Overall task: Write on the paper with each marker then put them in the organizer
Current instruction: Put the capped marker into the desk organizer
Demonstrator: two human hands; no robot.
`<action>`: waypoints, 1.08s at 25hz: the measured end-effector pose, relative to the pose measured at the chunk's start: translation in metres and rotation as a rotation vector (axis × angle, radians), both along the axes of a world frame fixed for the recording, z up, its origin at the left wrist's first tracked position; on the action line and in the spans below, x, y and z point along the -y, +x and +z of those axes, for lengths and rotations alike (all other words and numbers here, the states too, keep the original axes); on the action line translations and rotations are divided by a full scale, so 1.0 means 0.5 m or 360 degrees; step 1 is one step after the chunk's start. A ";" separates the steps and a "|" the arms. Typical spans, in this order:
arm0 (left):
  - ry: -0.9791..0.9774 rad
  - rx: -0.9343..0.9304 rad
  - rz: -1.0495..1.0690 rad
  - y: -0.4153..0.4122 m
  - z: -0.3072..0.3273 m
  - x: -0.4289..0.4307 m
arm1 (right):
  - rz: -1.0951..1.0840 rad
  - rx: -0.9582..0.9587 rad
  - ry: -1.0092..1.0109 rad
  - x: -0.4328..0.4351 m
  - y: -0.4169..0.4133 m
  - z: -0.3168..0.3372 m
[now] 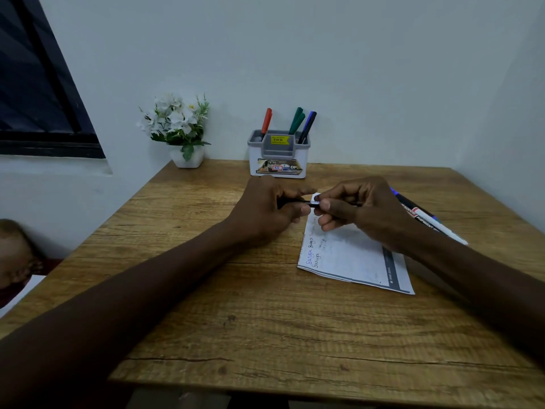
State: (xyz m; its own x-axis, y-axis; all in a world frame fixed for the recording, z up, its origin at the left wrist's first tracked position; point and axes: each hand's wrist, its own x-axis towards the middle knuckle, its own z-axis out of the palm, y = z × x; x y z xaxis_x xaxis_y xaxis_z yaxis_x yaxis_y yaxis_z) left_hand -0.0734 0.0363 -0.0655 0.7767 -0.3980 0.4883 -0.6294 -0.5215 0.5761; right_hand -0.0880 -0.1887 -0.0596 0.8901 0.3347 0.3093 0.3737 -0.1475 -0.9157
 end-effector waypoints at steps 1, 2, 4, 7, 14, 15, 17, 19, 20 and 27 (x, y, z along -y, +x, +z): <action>0.0016 0.0031 -0.0002 -0.002 -0.001 0.003 | 0.0002 0.0034 -0.0034 -0.001 0.000 0.000; 0.0042 0.0043 -0.0012 -0.005 -0.002 0.006 | 0.0007 0.0042 -0.0058 0.001 -0.001 -0.002; 0.0064 0.0064 -0.0036 -0.007 -0.003 0.011 | 0.0018 0.0021 -0.0087 0.004 -0.002 -0.005; 0.0076 0.0172 -0.0056 -0.006 0.008 0.012 | -0.0018 0.0223 -0.0382 0.004 -0.003 0.013; -0.0143 0.0144 0.0272 0.007 0.007 -0.005 | -0.0270 0.0865 -0.1326 0.030 0.048 0.027; -0.0162 0.0086 0.0295 0.012 0.007 -0.008 | -0.0341 0.0762 -0.1179 0.036 0.063 0.035; 0.0042 -0.0042 0.0261 0.018 0.007 -0.011 | -0.0516 0.0557 -0.0715 0.042 0.097 0.057; 0.0380 -0.0177 0.0138 0.019 0.002 -0.006 | -0.0627 0.0487 -0.0368 0.039 0.132 0.077; 0.0507 -0.0224 0.0091 0.019 -0.003 -0.004 | -0.0661 0.0482 -0.0261 0.034 0.150 0.084; 0.0581 -0.0270 -0.0040 0.027 0.001 -0.014 | -0.0930 0.0606 0.0068 -0.024 0.252 0.113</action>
State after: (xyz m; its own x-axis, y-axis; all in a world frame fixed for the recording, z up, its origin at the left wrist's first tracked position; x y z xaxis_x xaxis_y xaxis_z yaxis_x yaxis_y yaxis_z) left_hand -0.0600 0.0433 -0.0653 0.8220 -0.5413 0.1769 -0.5563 -0.6968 0.4527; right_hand 0.0379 -0.1765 -0.0032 0.7476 -0.1856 0.6377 0.5401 -0.3888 -0.7464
